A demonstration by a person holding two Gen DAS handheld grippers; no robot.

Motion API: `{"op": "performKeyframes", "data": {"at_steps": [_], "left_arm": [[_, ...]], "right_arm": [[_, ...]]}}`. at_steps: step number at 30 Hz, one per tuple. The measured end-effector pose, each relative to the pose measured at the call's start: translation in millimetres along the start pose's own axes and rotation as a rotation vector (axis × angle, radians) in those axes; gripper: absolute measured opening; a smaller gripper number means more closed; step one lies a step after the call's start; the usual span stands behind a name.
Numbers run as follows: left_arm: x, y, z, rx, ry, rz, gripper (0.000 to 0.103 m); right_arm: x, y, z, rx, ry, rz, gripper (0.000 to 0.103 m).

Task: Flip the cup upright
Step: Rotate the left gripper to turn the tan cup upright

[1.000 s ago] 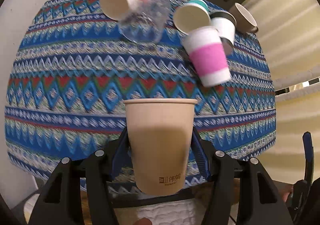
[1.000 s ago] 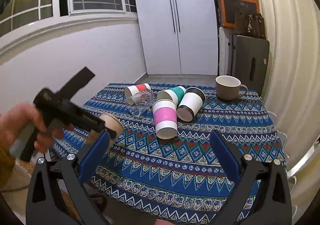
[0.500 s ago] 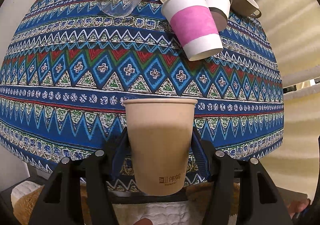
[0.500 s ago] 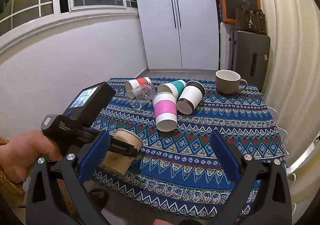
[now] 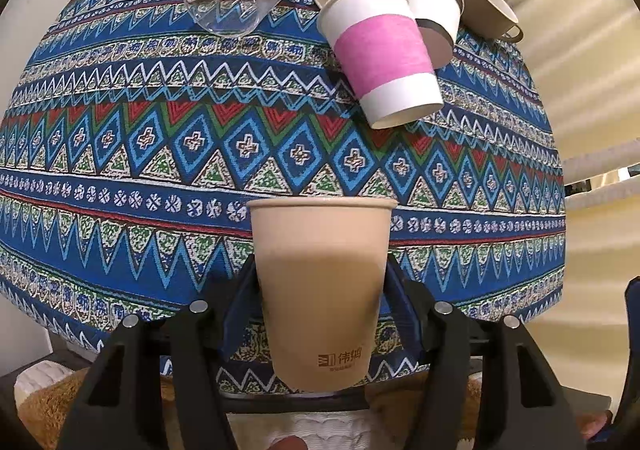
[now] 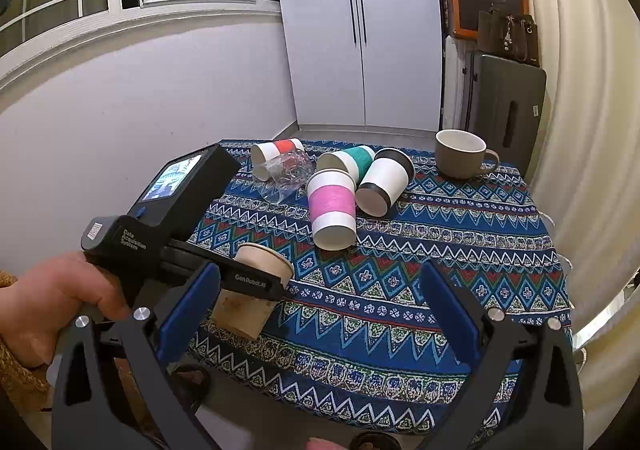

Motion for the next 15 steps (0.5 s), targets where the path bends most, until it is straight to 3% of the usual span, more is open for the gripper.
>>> {"op": "performKeyframes", "data": {"at_steps": [15], "left_arm": [[-5, -6, -9, 0.037, -0.013, -0.019, 0.061]], "right_arm": [[1, 0, -2, 0.009, -0.002, -0.008, 0.099]]}}
Point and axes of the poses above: each gripper's, at about its wrist camera, not at the fingertips, and z roughly the way its jaws point, y to its left, x to its underside, the point moved 9 cm from there along z, roughly the way its jaws point, and after that the axes turned 3 degrees about -y, right-handed, at the moved point
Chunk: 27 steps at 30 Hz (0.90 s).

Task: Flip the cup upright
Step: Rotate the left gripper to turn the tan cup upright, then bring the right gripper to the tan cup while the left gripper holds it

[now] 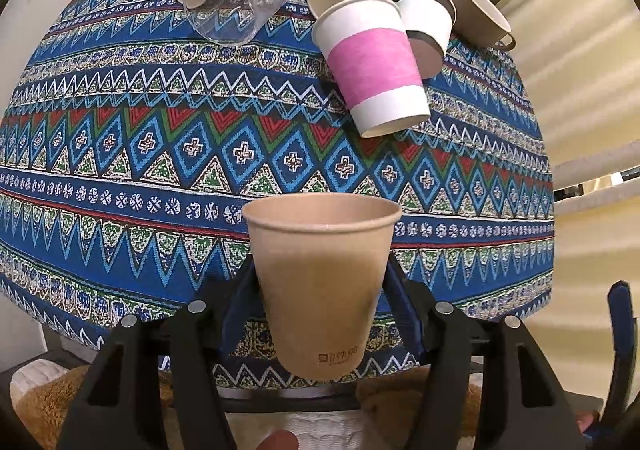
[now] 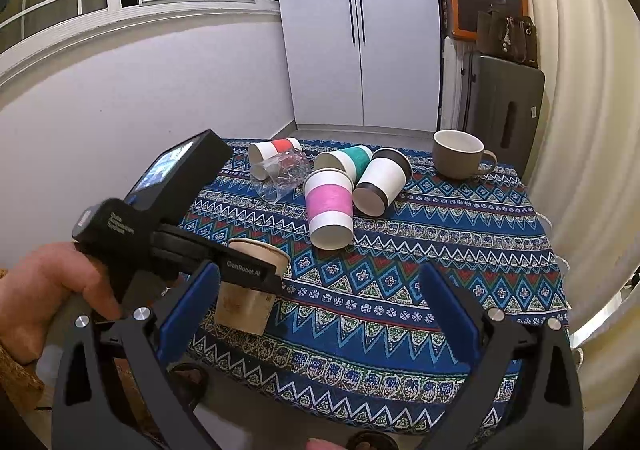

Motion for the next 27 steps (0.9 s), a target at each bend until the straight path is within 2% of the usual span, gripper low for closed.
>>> {"op": "performKeyframes", "data": {"at_steps": [5, 10, 12, 13, 22, 27], "left_arm": [[-4, 6, -14, 0.028, -0.029, -0.028, 0.061], [-3, 8, -15, 0.066, -0.015, -0.024, 0.063], [-2, 2, -13, 0.080, -0.006, -0.016, 0.074], [-1, 0, -12, 0.086, -0.001, -0.011, 0.075], [-7, 4, -24, 0.053, -0.038, 0.019, 0.075], [-9, 21, -48, 0.068, -0.088, 0.008, 0.075]], "right_arm": [[1, 1, 1, 0.001, 0.005, -0.006, 0.099], [2, 6, 4, -0.001, 0.012, -0.017, 0.099], [3, 7, 5, -0.001, 0.014, -0.023, 0.099], [3, 7, 6, 0.000, 0.014, -0.024, 0.099], [4, 3, 9, 0.007, 0.023, -0.022, 0.099], [6, 3, 17, -0.020, 0.062, 0.015, 0.099]]}}
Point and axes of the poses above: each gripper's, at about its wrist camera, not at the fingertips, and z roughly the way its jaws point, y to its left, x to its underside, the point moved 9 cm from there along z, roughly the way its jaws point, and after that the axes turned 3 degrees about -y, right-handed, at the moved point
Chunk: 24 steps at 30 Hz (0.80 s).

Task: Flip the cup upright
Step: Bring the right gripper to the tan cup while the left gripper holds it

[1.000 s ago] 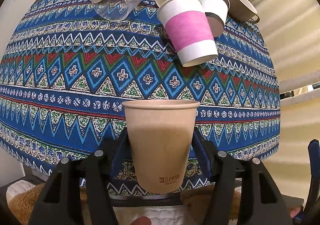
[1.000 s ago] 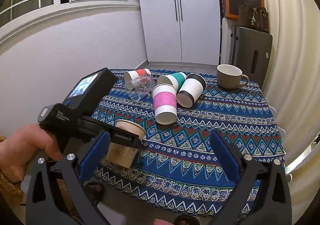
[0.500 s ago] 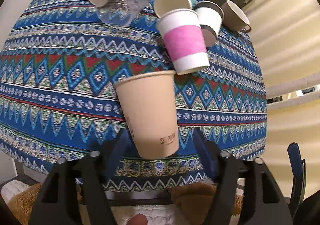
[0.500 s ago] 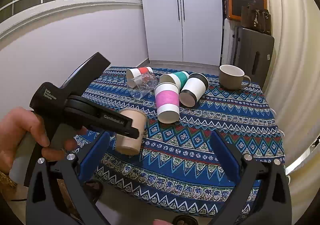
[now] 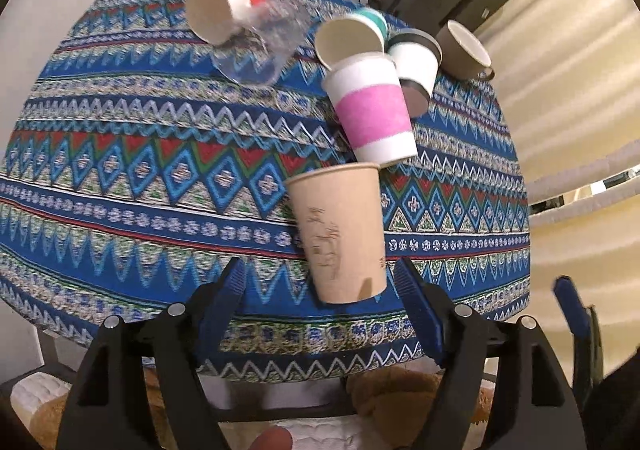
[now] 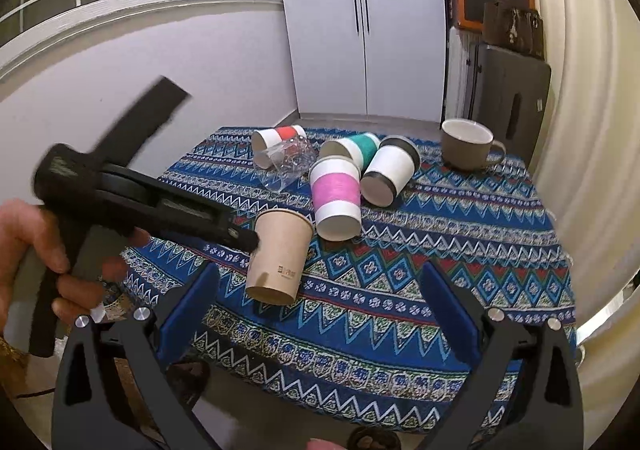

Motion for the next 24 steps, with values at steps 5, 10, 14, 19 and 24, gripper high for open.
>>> {"op": "performKeyframes", "data": {"at_steps": [5, 10, 14, 19, 24], "left_arm": [[10, 22, -31, 0.035, -0.079, 0.013, 0.075], [29, 60, -53, 0.045, -0.149, -0.022, 0.075], [39, 83, -67, 0.057, -0.195, -0.031, 0.075], [43, 94, -77, 0.081, -0.221, 0.009, 0.075], [49, 93, -80, 0.085, -0.233, 0.085, 0.075]], "right_arm": [[5, 7, 30, -0.070, 0.155, 0.111, 0.099], [0, 25, 67, -0.046, 0.311, 0.093, 0.099], [-1, 36, 104, -0.051, 0.486, 0.129, 0.099], [10, 43, 136, -0.027, 0.684, 0.155, 0.099], [7, 45, 151, 0.076, 0.737, 0.088, 0.099]]}}
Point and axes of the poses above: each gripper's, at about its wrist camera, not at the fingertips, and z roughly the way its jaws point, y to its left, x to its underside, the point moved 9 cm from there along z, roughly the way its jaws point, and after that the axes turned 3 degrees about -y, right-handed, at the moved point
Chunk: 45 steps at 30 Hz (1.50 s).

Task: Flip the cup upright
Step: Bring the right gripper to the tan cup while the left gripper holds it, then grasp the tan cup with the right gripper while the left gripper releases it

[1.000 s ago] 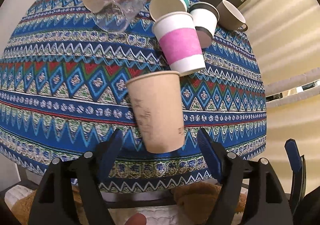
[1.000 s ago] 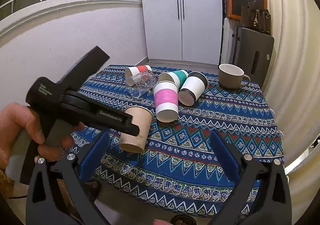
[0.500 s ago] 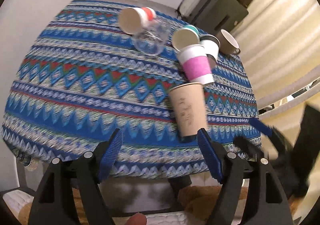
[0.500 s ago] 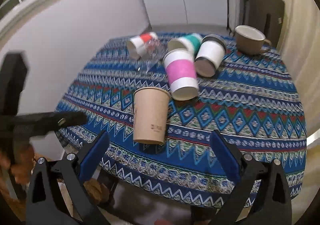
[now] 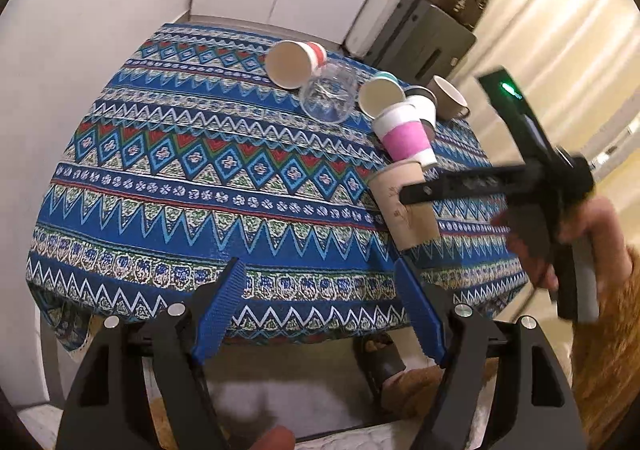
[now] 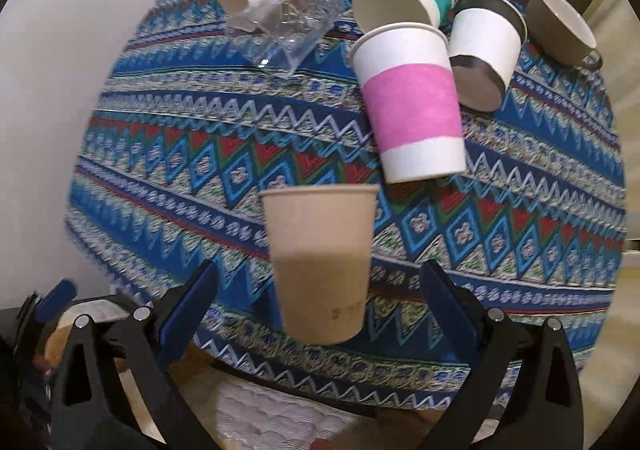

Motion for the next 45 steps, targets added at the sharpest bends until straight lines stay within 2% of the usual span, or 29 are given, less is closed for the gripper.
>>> {"op": "performKeyframes", "data": {"at_steps": [2, 7, 15, 18, 20, 22, 27, 31, 34, 40, 45], "left_arm": [[2, -3, -2, -0.001, -0.006, 0.025, 0.075], [8, -15, -5, 0.008, -0.015, 0.081, 0.075], [16, -28, -5, 0.002, -0.005, 0.157, 0.075], [17, -31, -5, 0.001, -0.003, 0.167, 0.075], [18, -31, -3, -0.005, 0.004, 0.170, 0.075], [20, -31, -1, -0.010, 0.009, 0.178, 0.075], [21, -33, 0, -0.010, 0.012, 0.185, 0.075], [22, -33, 0, -0.007, 0.010, 0.183, 0.075], [21, -34, 0, -0.008, 0.006, 0.183, 0.075], [22, -37, 0, -0.014, -0.010, 0.195, 0.075], [19, -37, -5, -0.008, -0.048, 0.194, 0.075]], "right_arm": [[-3, -2, 8, 0.037, 0.041, 0.000, 0.099], [-3, 0, 28, 0.054, 0.143, 0.021, 0.099], [-8, -4, 58, 0.086, 0.217, 0.036, 0.094], [-8, -9, 70, 0.092, 0.235, 0.030, 0.085], [-7, -10, 75, 0.102, 0.246, 0.021, 0.065], [-7, -10, 79, 0.115, 0.250, 0.023, 0.060], [-7, -12, 74, 0.080, 0.228, 0.057, 0.059], [-5, -20, 60, 0.029, 0.167, 0.096, 0.059], [-5, -22, 49, -0.025, 0.067, 0.124, 0.059], [-2, -19, 16, -0.060, -0.235, 0.087, 0.059], [9, -15, -31, -0.048, -0.542, 0.053, 0.059]]}}
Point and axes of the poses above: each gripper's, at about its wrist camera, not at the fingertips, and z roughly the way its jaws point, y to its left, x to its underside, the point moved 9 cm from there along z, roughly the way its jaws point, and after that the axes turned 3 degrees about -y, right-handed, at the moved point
